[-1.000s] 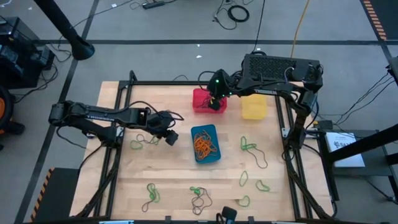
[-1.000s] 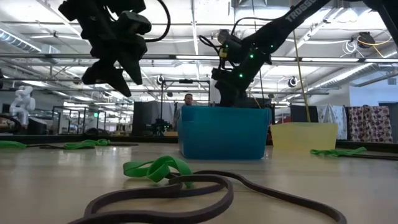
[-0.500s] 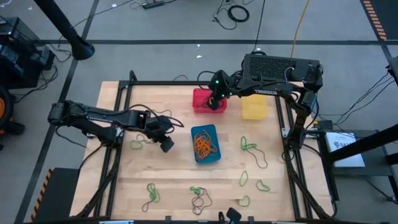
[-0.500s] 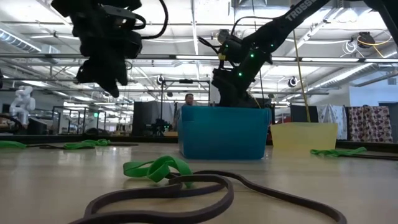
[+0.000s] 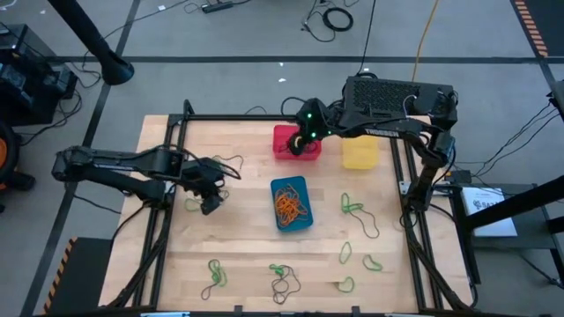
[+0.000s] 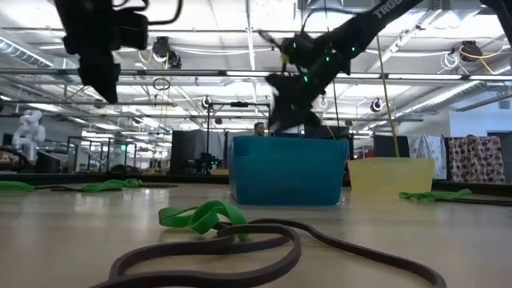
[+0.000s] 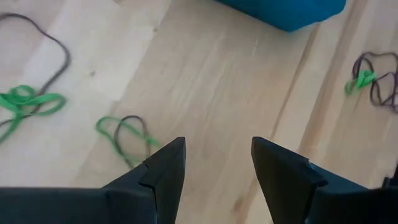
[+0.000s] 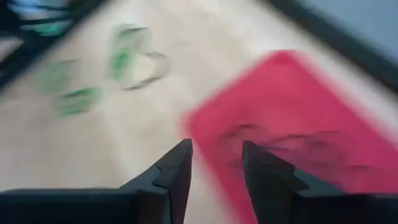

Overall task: Sort rubber bands into baskets
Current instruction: Put the purple rubber band into the red bin

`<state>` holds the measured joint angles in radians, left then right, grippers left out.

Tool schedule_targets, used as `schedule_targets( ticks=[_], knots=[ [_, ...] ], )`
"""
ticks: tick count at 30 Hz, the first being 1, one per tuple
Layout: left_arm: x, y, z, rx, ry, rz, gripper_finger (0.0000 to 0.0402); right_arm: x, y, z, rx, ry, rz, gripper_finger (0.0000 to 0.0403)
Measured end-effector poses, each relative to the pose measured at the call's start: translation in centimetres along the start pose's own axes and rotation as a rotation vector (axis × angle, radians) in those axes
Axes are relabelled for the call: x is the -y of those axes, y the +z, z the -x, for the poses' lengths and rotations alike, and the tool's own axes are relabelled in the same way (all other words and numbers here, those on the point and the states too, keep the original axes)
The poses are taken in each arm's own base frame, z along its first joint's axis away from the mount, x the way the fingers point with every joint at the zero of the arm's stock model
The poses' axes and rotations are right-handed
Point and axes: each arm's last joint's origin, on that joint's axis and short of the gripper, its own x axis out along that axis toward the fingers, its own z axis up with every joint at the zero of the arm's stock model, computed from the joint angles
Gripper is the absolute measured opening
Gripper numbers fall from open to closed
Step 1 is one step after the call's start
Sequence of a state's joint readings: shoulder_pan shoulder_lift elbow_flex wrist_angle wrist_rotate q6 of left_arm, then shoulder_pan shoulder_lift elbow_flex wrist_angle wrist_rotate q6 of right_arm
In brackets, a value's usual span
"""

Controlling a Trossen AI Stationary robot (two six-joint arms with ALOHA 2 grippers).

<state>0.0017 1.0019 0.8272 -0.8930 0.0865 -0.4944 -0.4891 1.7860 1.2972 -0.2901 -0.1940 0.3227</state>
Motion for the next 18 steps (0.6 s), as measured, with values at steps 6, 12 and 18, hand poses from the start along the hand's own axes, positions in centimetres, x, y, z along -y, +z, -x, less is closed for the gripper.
schedule_targets(
  ticks=[6,12,18],
  knots=[
    [-0.5,-0.9,1.1,0.023,0.003,-0.001,0.0191,-6.1,-0.9,-0.4,0.052,0.215,0.060,0.0129],
    [-1.3,-2.0,-1.0,-0.047,0.035,0.003,0.0191,-14.6,-5.3,-0.1,-0.015,0.439,0.297,0.0127],
    [-1.4,-2.6,-2.6,-0.042,-0.015,-0.010,0.0191,-23.2,-12.8,2.0,-0.127,0.665,0.539,0.0127]
  ],
)
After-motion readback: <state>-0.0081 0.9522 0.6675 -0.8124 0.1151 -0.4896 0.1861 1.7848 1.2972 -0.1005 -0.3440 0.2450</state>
